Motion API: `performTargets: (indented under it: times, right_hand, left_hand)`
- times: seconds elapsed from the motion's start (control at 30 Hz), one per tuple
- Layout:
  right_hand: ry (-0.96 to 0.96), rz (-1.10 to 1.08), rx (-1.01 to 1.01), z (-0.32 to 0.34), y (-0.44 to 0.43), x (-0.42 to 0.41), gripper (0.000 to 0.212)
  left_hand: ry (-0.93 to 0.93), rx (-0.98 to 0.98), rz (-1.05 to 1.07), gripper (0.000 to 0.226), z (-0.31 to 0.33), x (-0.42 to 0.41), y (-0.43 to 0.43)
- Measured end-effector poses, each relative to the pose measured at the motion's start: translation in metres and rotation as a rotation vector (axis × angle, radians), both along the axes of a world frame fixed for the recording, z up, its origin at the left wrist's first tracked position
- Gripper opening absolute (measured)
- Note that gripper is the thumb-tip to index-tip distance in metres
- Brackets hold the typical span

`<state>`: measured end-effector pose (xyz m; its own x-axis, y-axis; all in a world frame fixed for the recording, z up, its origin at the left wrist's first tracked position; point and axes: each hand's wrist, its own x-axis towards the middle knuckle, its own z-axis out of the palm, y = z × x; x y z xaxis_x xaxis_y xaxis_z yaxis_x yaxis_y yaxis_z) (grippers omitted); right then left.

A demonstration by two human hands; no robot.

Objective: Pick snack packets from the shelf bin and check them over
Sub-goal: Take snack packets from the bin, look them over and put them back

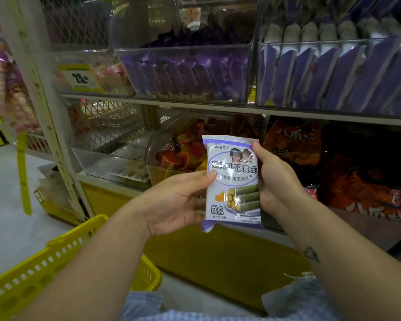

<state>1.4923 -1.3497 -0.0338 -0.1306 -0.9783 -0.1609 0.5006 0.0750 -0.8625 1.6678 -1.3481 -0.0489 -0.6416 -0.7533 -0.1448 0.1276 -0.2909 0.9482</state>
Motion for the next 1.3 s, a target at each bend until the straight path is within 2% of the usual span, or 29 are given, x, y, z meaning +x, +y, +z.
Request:
performTargets:
  times: [0.47, 0.67, 0.77, 0.9, 0.97, 1.07, 1.2, 1.3]
  right_hand:
    - [0.065, -0.001, 0.057, -0.004, -0.009, 0.001, 0.038]
    - [0.130, 0.189, 0.018, 0.000, -0.010, -0.002, 0.042]
    - [0.227, 0.195, -0.084, 0.004, -0.007, -0.007, 0.024]
    - [0.282, 0.179, -0.186, 0.003, -0.001, -0.003, 0.018]
    - [0.267, 0.149, -0.252, 0.002, 0.002, 0.001, 0.015]
    - [0.262, 0.143, -0.325, 0.000, 0.006, 0.008, 0.015]
    - [0.221, 0.180, -0.318, 0.001, 0.006, 0.012, 0.023]
    - [0.305, 0.112, -0.278, 0.002, 0.003, 0.009, 0.026]
  left_hand:
    - [0.092, 0.137, -0.047, 0.049, -0.001, -0.001, -0.002]
    - [0.132, 0.115, 0.032, 0.046, -0.007, 0.003, -0.007]
    - [-0.008, -0.083, 0.245, 0.036, -0.009, -0.002, -0.008]
    - [-0.392, -0.773, 0.673, 0.044, -0.011, -0.009, -0.009]
    - [-0.401, -0.875, 0.662, 0.046, -0.011, -0.014, -0.008]
    - [-0.339, -0.725, 0.451, 0.068, -0.011, -0.018, -0.005]
    - [-0.050, -0.438, 0.360, 0.075, -0.006, -0.017, -0.004]
    - [0.184, -0.194, 0.294, 0.063, -0.002, -0.014, -0.004]
